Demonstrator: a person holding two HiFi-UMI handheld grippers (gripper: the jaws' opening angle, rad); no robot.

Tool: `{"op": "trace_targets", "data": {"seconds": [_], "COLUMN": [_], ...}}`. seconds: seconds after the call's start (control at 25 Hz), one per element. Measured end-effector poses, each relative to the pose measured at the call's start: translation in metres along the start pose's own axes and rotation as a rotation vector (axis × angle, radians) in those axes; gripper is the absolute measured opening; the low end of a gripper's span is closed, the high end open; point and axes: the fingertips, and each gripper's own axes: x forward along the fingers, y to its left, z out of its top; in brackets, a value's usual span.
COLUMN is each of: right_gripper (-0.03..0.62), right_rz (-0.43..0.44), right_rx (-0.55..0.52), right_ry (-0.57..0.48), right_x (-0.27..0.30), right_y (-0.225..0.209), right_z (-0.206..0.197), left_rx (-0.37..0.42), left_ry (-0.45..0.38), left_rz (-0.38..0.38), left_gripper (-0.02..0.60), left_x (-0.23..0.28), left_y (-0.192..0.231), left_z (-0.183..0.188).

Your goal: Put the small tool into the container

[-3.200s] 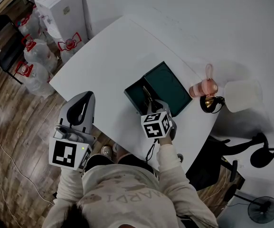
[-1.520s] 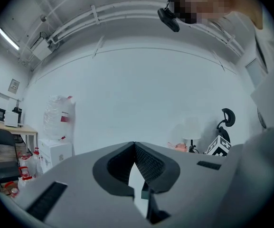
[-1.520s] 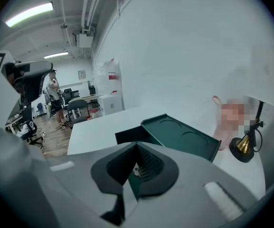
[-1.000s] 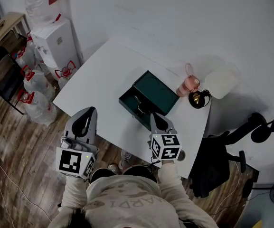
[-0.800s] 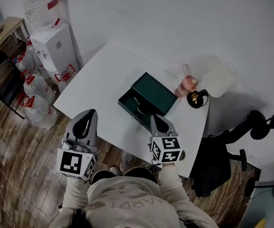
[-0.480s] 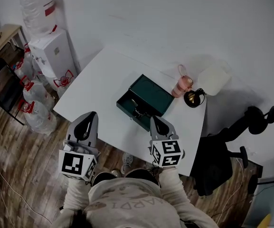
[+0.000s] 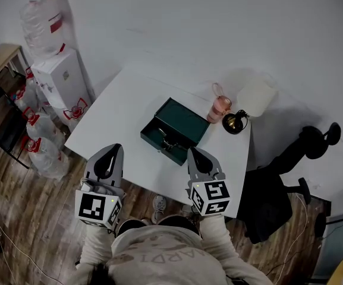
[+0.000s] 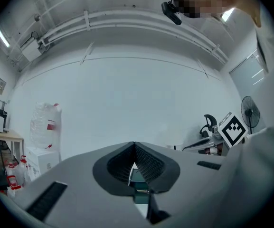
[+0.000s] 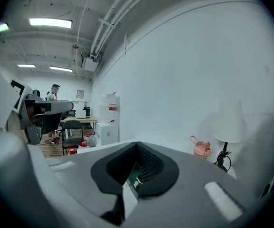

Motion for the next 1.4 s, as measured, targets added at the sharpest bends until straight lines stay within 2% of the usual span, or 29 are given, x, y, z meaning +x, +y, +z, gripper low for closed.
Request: {"op": "trace_targets", "data": {"seconds": [0.68, 1.4], "right_gripper": [0.011, 0.011], "right_rz": [-0.002, -0.031], "right_rx": [-0.013, -0.013], "right_ry": [-0.134, -0.231], "right_x": [-0.051, -0.08], "right_y": [0.006, 0.005], "right_z": [0.038, 0.065], "left_rx": [0.017, 0.021], "left_ry": [-0.022, -0.042], "left_rz": [-0.037, -0.043], "left_gripper": [0.003, 0.003], "left_x": [-0.012, -0.016], "left_y": [-0.026, -0.031], "left_z": [0.014, 0.02]}}
